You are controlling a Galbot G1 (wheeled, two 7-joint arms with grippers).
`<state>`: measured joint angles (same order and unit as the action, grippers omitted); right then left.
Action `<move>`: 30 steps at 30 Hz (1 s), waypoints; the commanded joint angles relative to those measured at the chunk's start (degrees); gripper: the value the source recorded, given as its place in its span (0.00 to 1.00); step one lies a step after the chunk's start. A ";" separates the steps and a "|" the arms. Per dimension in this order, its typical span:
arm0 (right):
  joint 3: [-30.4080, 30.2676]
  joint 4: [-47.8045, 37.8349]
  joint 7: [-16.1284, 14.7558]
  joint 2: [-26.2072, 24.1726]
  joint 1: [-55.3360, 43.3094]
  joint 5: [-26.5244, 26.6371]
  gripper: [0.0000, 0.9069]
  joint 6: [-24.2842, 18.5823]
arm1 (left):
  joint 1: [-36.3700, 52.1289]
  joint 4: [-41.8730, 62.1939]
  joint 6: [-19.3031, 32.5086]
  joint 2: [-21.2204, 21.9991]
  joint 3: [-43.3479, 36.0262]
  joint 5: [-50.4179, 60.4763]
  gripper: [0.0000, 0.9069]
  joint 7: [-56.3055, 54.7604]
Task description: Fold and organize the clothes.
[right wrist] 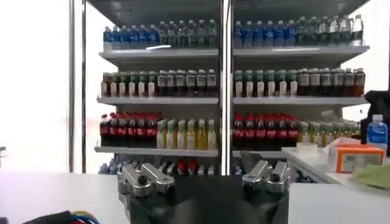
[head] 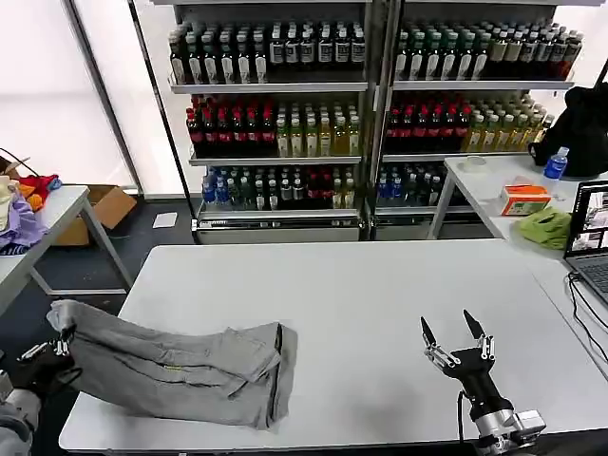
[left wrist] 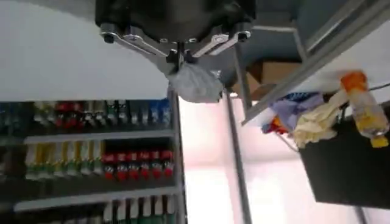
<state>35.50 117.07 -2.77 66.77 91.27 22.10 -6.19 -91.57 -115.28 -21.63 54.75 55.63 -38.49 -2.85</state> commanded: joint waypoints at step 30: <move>-1.17 -1.59 -0.51 0.45 1.15 -0.73 1.00 -0.23 | 18.88 0.27 0.22 12.00 -45.39 1.35 1.00 -5.16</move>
<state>34.34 115.50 -3.32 67.21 92.30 21.34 -6.39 -77.83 -115.41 -20.63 63.72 11.92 -34.95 -3.11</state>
